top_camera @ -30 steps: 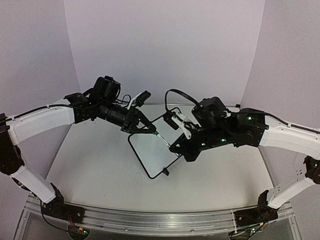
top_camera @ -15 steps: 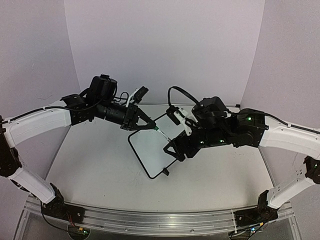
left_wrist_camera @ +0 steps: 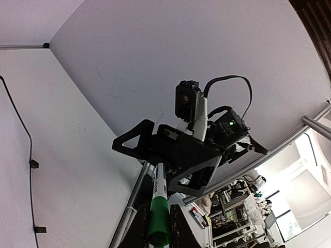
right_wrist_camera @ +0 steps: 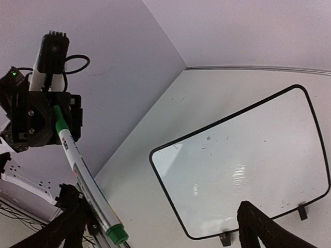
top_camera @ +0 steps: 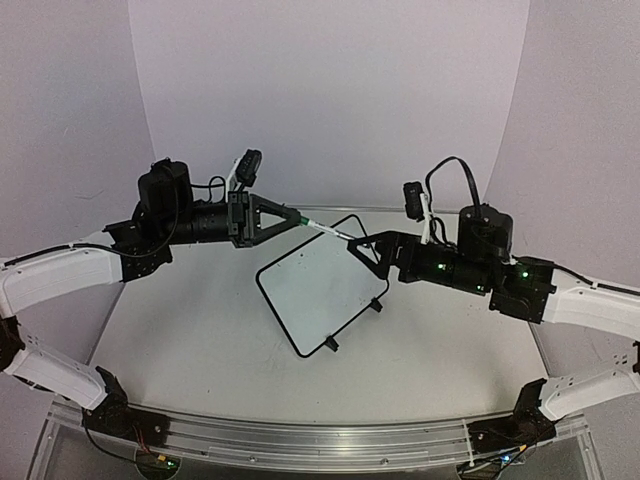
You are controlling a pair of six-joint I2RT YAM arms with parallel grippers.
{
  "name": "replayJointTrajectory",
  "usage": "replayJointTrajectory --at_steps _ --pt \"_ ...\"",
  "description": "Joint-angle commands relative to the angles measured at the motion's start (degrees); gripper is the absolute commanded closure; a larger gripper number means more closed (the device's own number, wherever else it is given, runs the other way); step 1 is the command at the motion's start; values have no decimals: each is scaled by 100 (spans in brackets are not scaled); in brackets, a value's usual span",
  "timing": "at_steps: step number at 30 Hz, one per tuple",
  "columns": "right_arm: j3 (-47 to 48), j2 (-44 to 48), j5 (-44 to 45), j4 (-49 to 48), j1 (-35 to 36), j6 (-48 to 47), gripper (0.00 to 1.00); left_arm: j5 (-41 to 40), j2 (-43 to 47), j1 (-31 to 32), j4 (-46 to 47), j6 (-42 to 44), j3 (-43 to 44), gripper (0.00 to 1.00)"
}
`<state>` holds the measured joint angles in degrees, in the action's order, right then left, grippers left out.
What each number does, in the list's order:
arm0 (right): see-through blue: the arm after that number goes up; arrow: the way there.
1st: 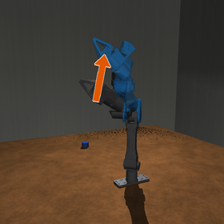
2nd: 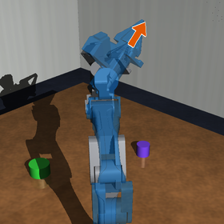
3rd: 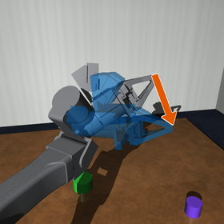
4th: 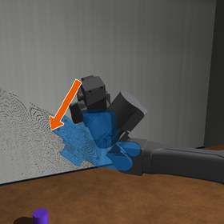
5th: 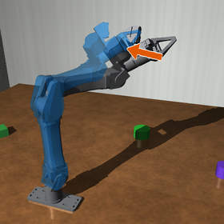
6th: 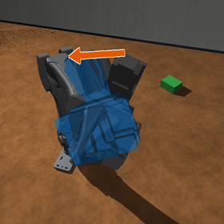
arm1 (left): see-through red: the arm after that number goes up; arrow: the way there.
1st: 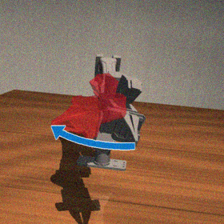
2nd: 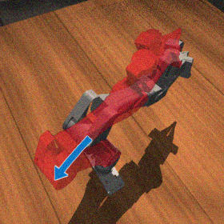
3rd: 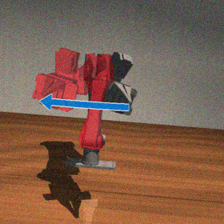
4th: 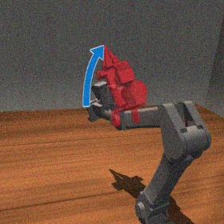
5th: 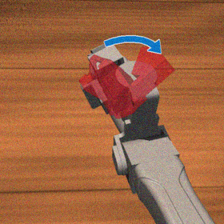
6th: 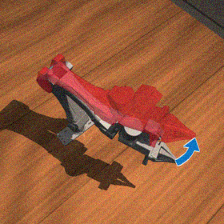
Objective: Write a sentence on the whiteboard
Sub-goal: Pass from the right arm to the left, then open the pen cap from the whiteboard marker.
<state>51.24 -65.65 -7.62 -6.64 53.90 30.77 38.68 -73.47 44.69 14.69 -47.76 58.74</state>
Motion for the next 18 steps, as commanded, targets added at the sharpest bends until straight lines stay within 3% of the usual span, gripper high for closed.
replayJointTrajectory --at_steps 1,5,10,18 --pt "-84 -10 -1040 -1917 -41 788 12 301 120 -4 1552 -699 -199 100" --pt "-4 -251 -1613 -2646 -38 1091 25 513 79 -4 1904 -934 -222 100" --pt "140 -511 -1994 -3093 -38 1293 37 406 182 -4 1284 -588 -124 100" --pt "284 -782 -2197 -3168 -37 1410 47 259 261 -4 579 -191 -24 100"
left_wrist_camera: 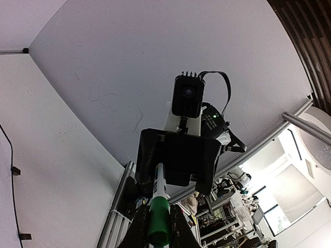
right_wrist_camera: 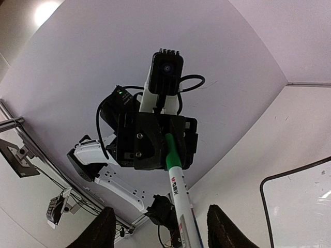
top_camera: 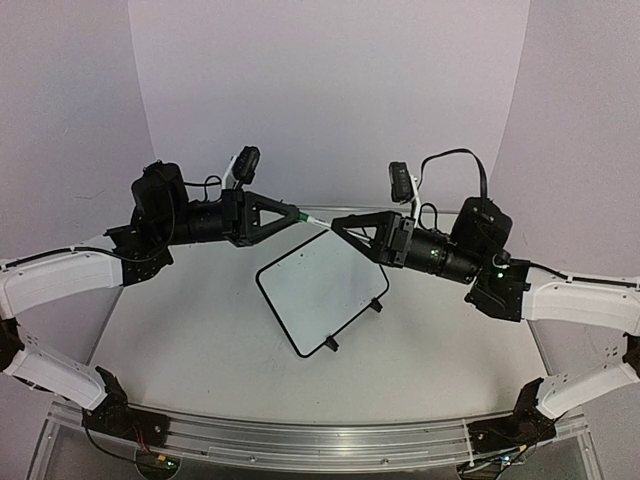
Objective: Write a sentence on the whiteboard
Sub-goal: Open the pen cap from the whiteboard marker.
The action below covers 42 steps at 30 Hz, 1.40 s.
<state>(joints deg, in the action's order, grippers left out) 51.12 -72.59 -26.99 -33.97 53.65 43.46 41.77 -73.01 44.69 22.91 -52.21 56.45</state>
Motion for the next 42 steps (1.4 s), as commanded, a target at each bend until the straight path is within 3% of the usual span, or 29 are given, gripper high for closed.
replayJointTrajectory --at_steps 1,28,36,42 --pt "310 -113 -270 -441 -10 147 49 -32 189 -4 -263 255 217 100" --pt "434 -369 -360 -426 -3 201 65 121 -160 29 -160 45 317 100" --pt "469 -405 -353 -435 -4 207 80 155 -244 66 -111 9 359 100" --pt "410 -377 -211 -448 -5 218 100 163 -240 70 -51 15 343 100"
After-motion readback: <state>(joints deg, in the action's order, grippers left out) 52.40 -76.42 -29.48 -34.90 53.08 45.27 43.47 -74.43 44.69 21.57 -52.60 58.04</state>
